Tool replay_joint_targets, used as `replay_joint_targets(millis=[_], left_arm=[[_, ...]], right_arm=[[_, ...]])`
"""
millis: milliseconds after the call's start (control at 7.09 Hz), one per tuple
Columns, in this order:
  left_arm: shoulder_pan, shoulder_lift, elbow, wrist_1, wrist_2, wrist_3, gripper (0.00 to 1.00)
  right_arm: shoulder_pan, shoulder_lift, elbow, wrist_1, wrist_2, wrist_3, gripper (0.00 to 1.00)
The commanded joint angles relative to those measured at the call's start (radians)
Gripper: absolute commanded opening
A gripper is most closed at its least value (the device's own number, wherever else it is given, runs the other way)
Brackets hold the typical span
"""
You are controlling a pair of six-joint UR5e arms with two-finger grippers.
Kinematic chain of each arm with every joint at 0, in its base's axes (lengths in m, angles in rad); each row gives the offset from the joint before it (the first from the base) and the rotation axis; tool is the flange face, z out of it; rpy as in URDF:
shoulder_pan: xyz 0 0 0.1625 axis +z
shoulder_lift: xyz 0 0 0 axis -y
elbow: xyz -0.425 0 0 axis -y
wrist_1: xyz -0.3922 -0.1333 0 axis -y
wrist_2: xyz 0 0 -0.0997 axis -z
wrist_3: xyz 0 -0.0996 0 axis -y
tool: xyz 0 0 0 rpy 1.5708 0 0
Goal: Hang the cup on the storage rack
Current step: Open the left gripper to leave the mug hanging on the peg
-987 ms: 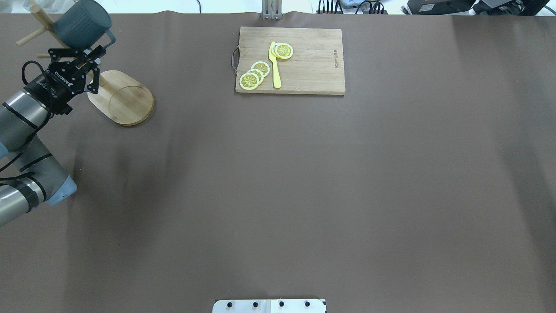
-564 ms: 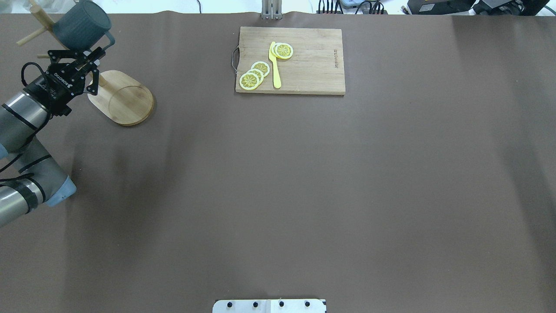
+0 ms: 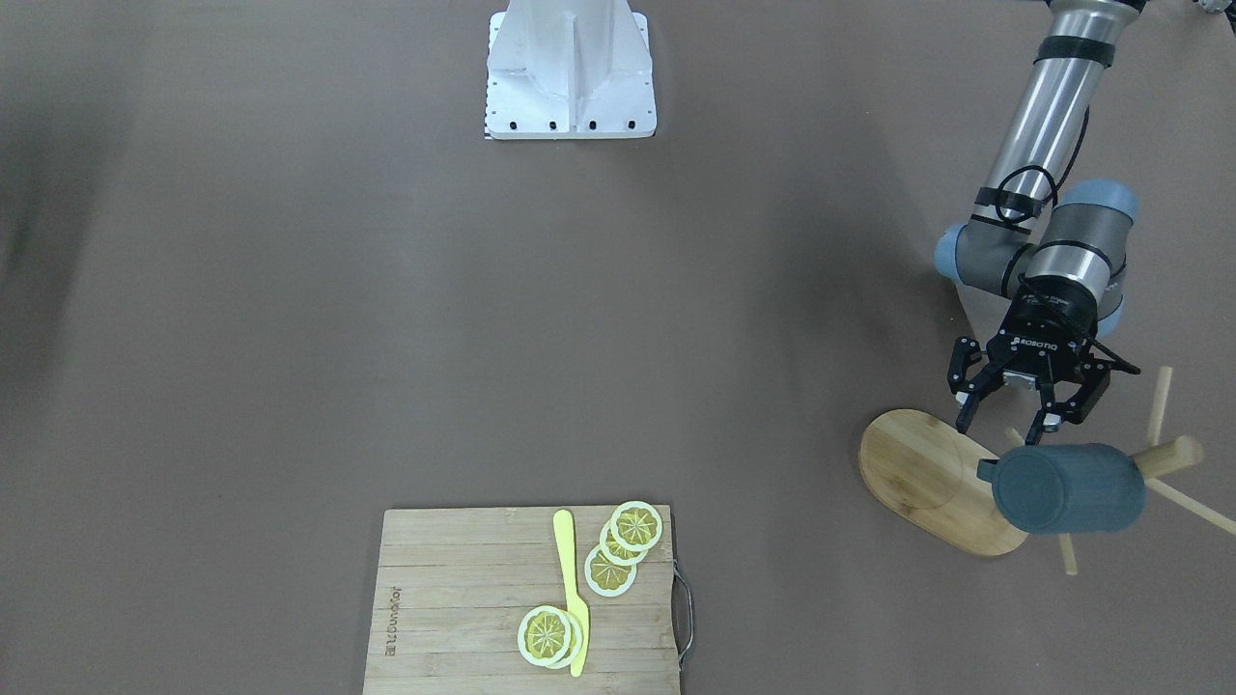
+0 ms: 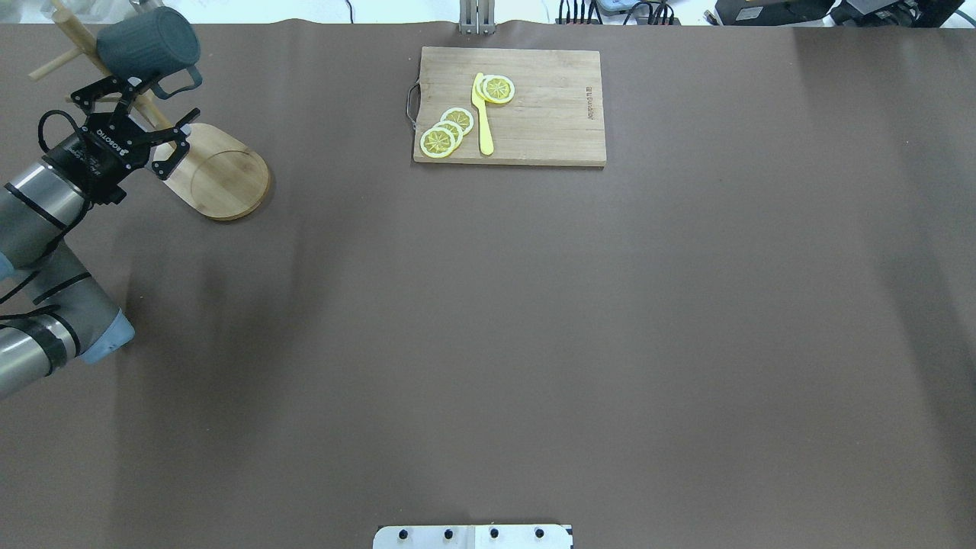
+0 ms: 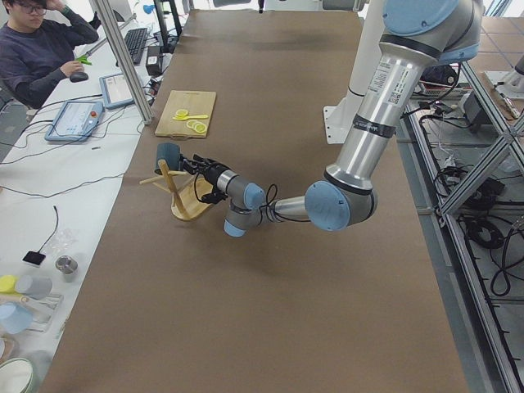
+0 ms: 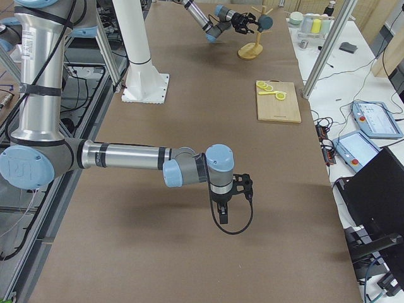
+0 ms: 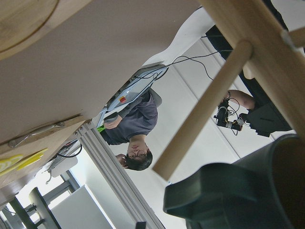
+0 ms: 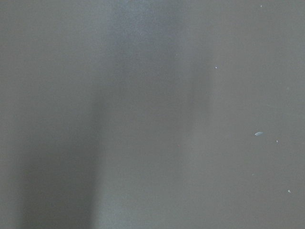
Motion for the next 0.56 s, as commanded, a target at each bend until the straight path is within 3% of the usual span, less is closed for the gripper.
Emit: replay_joint_targets(millis=[0,423], left_arm=[[0.004,0.012,-0.041,-0.001,0.000,0.002,0.99],[0.005,0.028,-0.173,0.008,0.011,0.005,0.99]], right_arm=[[0.000,0.000,0.000,0.000,0.001,0.000,1.00],[0.000,0.001,0.000,0.000,0.001,0.000,1.00]])
